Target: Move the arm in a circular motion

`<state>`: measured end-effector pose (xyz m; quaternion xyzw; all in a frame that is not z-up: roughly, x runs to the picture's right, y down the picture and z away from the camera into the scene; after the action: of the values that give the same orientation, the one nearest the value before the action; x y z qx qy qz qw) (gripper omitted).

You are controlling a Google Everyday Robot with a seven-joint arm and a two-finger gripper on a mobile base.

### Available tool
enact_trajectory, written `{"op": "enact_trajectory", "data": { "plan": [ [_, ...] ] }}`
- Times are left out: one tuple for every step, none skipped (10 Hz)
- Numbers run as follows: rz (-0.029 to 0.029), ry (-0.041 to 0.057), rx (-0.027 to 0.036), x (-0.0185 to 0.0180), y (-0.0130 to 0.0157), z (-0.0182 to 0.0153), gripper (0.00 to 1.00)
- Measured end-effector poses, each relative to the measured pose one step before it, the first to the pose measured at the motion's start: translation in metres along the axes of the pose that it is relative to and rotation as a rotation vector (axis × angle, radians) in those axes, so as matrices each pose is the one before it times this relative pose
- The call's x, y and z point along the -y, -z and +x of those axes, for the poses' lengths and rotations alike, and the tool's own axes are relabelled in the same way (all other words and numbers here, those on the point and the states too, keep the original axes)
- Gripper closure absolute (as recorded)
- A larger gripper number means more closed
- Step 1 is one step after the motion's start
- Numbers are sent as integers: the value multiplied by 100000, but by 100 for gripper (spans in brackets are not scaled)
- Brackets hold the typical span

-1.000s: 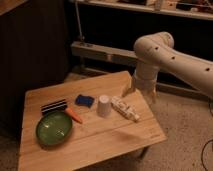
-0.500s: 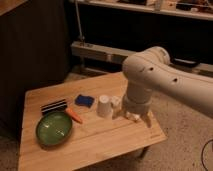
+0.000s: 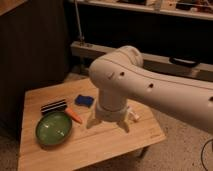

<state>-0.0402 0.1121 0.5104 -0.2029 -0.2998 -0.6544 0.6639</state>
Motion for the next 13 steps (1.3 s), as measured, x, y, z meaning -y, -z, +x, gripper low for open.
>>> {"op": "enact_trajectory", "data": {
  "plan": [
    [2252,5831,-782,2068,-158,1097,20],
    [2797,7840,-742,2854,-283,1552,20],
    [1457,5302,-696,1786,-262,1369,20],
    [1656,6051,-393,1985,-318,1653,20],
    [779,5664,-80,1698,-334,1637,20],
    [168,5634,3,1675,-411,1949,20],
    [-625,3994,-45,1008,-376,1722,20],
    [-907,1810,-160,482,-313,1856,20],
    [-2017,-845,-321,-747,-360,2574,20],
    [-630,-993,-109,-867,-219,1548,20],
    [-932,-1322,45,-1393,-266,1465,20],
    [-1142,-2779,256,-2496,-358,1858,20],
    [-721,-2268,454,-1829,-315,953,20]
  ]
}}
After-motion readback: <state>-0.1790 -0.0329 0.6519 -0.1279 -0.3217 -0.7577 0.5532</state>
